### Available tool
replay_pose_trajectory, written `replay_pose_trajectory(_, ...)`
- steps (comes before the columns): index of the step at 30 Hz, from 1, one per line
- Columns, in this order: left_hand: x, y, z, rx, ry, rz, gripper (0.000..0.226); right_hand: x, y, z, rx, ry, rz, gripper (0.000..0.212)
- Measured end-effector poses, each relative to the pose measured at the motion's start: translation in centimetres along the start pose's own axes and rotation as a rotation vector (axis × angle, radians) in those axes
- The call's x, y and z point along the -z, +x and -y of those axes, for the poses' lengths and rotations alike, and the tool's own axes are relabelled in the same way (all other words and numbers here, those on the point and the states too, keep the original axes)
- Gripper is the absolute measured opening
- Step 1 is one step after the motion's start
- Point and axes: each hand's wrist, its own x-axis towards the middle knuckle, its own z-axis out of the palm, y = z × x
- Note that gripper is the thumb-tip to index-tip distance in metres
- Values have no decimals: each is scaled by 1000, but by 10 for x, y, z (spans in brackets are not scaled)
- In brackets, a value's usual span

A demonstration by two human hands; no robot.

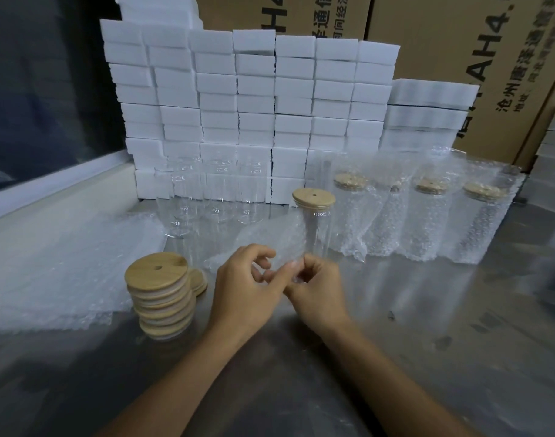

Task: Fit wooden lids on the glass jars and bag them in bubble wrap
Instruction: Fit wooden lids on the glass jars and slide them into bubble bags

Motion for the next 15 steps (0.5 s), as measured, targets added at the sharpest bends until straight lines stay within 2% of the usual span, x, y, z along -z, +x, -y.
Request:
replay_pose_trajectory(2,-2,-1,1,19,-13,14,15,-1,-1,-2,14,-37,48,39)
replay_pose_trajectory(5,0,4,6,71,-31,-6,25,2,-3,0,-15,-3,95,33)
replay_pose_trajectory(9,2,9,10,167,-104,-44,25,5,0,5,-105,52,117,25)
replay_pose_trajectory(15,3,9,9,157,-133,-71,28,7,3,5,-165,113,49,22)
